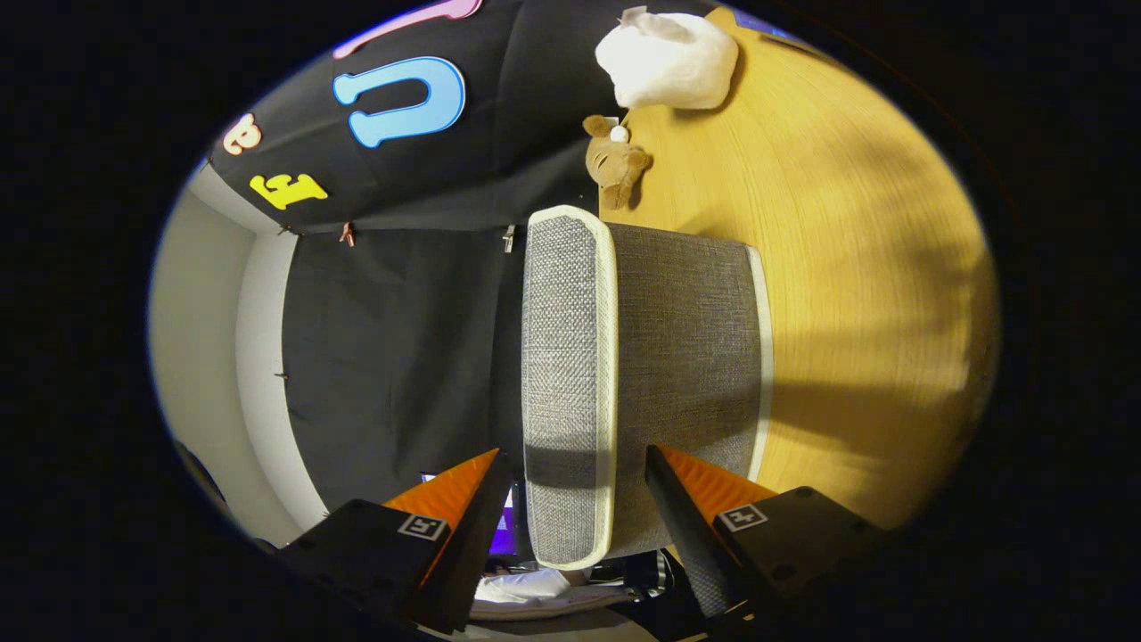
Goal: Open the storage box then place both shoes into the box .Put the left shoe in first, then the right shoe, with the right side of both shoes facing outward in a uniform manner.
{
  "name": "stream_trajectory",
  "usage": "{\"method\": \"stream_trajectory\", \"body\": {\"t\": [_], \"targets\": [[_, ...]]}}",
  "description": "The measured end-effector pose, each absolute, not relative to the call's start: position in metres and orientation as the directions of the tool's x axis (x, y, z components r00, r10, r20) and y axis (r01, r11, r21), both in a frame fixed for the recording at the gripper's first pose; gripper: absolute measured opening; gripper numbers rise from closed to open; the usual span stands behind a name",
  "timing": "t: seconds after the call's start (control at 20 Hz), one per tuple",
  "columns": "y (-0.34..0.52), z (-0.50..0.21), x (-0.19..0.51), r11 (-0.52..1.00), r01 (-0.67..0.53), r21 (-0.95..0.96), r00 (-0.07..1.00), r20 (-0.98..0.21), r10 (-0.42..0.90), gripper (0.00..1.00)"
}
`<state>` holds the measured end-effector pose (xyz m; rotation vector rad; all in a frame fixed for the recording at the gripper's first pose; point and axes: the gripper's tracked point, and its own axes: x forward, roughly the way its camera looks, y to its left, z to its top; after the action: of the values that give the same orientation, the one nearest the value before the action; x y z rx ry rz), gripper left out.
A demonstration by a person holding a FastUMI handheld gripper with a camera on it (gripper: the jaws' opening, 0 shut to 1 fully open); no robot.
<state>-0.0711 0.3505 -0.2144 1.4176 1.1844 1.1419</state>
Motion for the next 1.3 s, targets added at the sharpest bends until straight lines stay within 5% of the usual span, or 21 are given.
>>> {"method": "stream_trajectory", "body": {"t": [0.25, 0.3, 0.35, 0.4, 0.55, 0.9, 1.3], "targets": [[0.353, -0.207, -0.079, -0.189, 0.137, 0.972, 0.078, 0.18, 0.981, 0.72], [0.351, -0.208, -0.078, -0.194, 0.129, 0.973, 0.077, 0.185, 0.98, 0.51], [0.347, -0.208, -0.078, -0.198, 0.123, 0.972, 0.082, 0.189, 0.979, 0.51], [0.341, -0.203, -0.075, -0.214, 0.116, 0.97, 0.1, 0.203, 0.974, 0.33], [0.332, -0.19, -0.072, -0.207, 0.043, 0.977, 0.147, 0.199, 0.969, 0.05], [0.335, -0.144, -0.068, -0.055, -0.104, 0.993, 0.198, 0.074, 0.977, 0.05], [0.376, -0.02, -0.049, -0.001, -0.319, 0.948, 0.262, 0.09, 0.961, 0.05]]}}
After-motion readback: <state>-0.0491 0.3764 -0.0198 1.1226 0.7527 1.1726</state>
